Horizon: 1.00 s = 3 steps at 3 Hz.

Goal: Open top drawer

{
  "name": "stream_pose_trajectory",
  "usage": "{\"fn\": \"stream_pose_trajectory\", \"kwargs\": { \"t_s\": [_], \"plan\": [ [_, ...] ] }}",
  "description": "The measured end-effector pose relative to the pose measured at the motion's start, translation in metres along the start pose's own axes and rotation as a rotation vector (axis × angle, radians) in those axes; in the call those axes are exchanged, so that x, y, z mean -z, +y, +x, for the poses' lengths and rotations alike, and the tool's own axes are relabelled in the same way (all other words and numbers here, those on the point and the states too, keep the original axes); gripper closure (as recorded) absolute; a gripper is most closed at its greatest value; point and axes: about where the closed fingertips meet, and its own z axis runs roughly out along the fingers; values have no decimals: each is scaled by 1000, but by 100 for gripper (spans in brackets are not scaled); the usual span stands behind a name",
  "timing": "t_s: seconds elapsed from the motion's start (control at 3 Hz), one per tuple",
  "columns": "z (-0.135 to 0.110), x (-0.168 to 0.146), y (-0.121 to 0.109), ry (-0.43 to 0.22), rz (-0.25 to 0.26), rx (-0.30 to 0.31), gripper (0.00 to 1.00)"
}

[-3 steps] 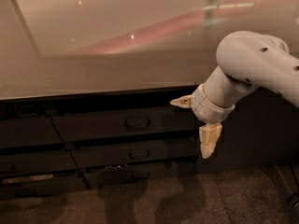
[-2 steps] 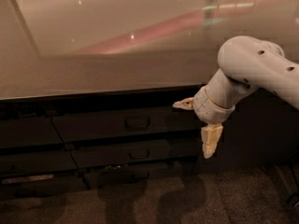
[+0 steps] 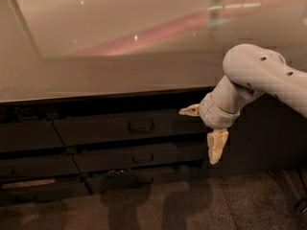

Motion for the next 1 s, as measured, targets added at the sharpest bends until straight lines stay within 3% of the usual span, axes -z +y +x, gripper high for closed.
{"fn": "stream_pose_trajectory", "kwargs": {
  "t_s": [0.67, 1.0],
  "plan": [
    [-11, 6, 4, 106, 115, 79, 0],
    [-11, 6, 4, 106, 115, 79, 0]
  ]
}}
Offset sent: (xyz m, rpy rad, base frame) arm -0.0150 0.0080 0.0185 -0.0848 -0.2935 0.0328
